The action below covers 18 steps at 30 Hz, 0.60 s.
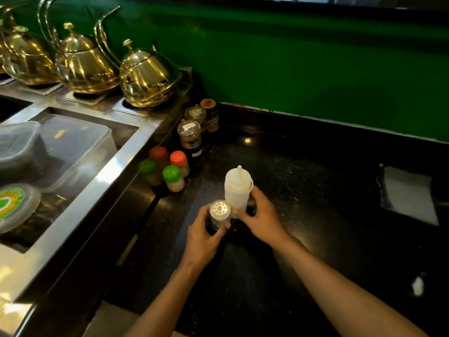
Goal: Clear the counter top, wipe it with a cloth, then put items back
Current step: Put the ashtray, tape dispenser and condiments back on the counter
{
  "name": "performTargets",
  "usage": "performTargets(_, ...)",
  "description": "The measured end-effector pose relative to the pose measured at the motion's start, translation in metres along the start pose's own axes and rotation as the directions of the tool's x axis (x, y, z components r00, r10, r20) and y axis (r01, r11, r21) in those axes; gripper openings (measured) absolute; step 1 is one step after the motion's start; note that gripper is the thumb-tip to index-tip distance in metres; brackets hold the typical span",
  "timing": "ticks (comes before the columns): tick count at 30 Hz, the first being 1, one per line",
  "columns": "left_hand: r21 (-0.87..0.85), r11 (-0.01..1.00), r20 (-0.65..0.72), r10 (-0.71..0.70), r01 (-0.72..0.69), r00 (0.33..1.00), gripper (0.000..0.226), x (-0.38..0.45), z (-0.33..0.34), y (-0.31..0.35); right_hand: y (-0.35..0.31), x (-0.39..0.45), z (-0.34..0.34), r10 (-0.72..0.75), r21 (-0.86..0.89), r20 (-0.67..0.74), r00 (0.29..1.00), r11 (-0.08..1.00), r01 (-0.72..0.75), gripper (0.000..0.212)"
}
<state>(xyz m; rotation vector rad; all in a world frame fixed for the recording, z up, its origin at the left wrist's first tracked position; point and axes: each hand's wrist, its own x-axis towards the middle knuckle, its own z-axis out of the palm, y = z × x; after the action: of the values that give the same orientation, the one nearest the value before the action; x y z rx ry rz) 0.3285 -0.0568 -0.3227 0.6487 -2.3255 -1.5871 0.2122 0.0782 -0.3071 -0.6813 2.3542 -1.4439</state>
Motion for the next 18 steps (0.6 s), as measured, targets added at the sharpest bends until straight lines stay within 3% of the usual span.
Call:
performTargets(5,-0.01,1.0,0.007,-0.002,0.002,1.0,0.055,-0.017,0.006,0.01,0.002,0.004,-0.004,0.028,-0.017,0.066,0.997,0.999,-0.027,0.073)
performTargets(10,-0.069,0.993,0.077,-0.088,0.094,0.993,0.101,-0.023,-0.02,0.012,0.005,-0.014,-0.018,0.041,-0.053,0.052,0.998,0.998,-0.038,0.075)
performTargets(13,-0.043,0.998,0.022,-0.034,0.035,0.999,0.096,-0.009,-0.041,0.022,0.008,-0.036,-0.016,-0.006,-0.078,-0.017,1.0,0.997,0.005,0.06)
performTargets(18,0.136,0.987,0.185,0.06,-0.086,0.981,0.099,0.042,-0.035,0.076,-0.006,-0.054,0.013,0.03,-0.053,-0.015,0.999,0.998,-0.03,0.059)
